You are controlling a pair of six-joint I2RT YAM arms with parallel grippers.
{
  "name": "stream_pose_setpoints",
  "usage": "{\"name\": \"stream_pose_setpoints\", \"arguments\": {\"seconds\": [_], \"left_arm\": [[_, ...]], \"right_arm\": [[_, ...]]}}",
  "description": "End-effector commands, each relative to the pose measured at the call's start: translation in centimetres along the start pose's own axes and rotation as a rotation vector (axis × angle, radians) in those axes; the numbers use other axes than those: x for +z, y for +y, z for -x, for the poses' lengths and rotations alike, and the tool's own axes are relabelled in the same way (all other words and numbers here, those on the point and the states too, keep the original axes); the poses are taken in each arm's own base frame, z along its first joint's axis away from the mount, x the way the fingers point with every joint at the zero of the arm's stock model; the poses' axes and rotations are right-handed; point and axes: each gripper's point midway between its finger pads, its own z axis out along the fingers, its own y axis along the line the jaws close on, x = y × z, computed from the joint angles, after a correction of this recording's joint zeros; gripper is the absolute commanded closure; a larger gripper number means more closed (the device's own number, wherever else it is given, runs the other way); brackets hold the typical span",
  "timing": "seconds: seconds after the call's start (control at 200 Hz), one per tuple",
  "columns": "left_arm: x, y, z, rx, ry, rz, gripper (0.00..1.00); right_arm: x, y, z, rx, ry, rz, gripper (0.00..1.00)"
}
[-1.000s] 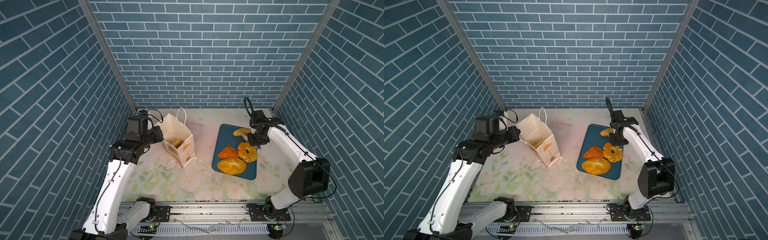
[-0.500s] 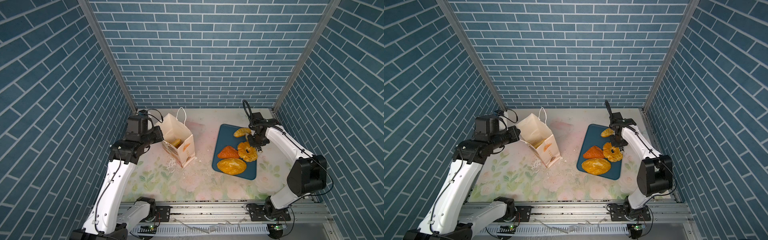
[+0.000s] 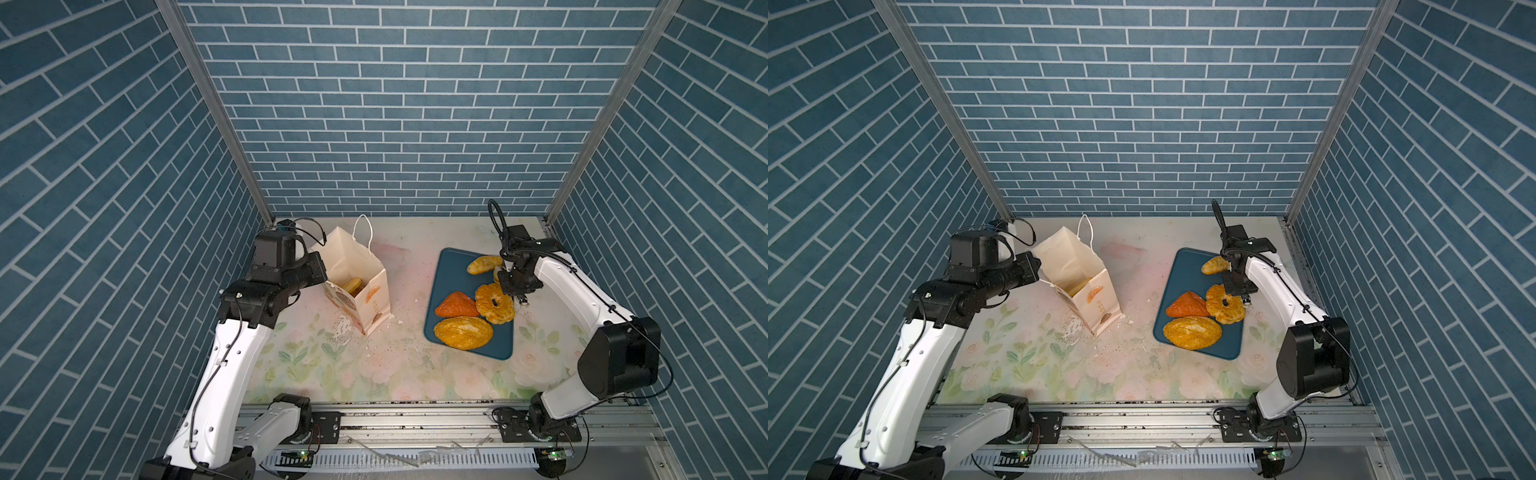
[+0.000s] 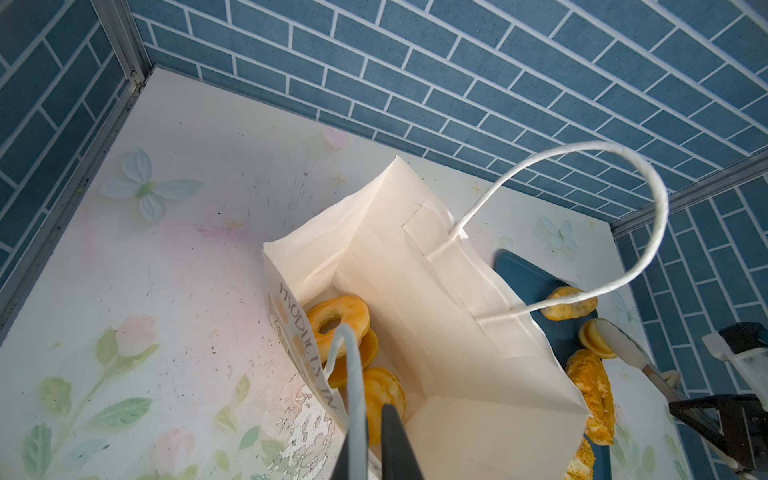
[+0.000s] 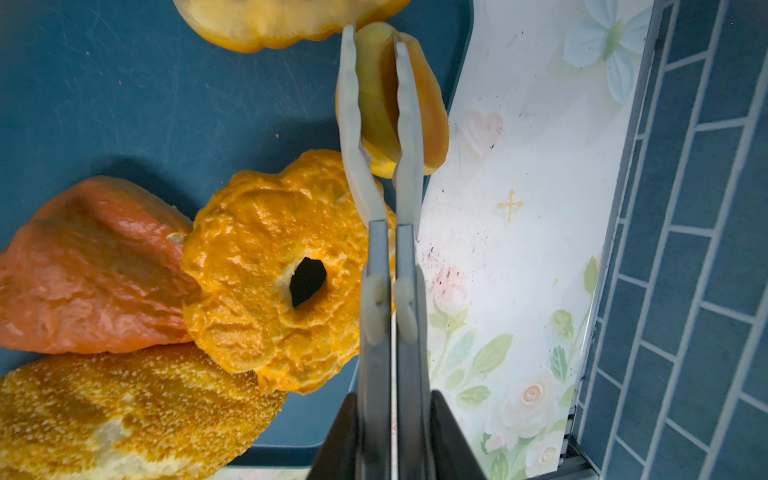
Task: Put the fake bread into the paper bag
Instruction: 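Lower the tongs onto the small yellow bun and squeeze them closed, then lift the small yellow bun in the tongs and carry it over the bag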
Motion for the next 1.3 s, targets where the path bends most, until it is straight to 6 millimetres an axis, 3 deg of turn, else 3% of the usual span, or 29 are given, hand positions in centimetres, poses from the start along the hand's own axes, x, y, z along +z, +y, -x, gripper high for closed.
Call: {"name": "stream_pose_setpoints", "arguments": {"seconds": [0.0,0.935,1.295], "left_arm": [[-0.2,-0.2,0.1,0.01,-0.009,-0.006,0.88],[-0.2,-0.6,0.3,0.014,-0.016,-0.02,0.89],[-0.1,-0.7,0.1,0.015,-0.014,-0.028,0.88]], "right_arm": [[-1.7,-0.8,-0.6,0.004,-0.016,-0.014,0.91],[-5.7,-1.2,-1.5,-0.007,-0.065,0.025,0.97],[-6.0,-1.0,0.6,-0.007,-0.151,0.026,0.97]]}}
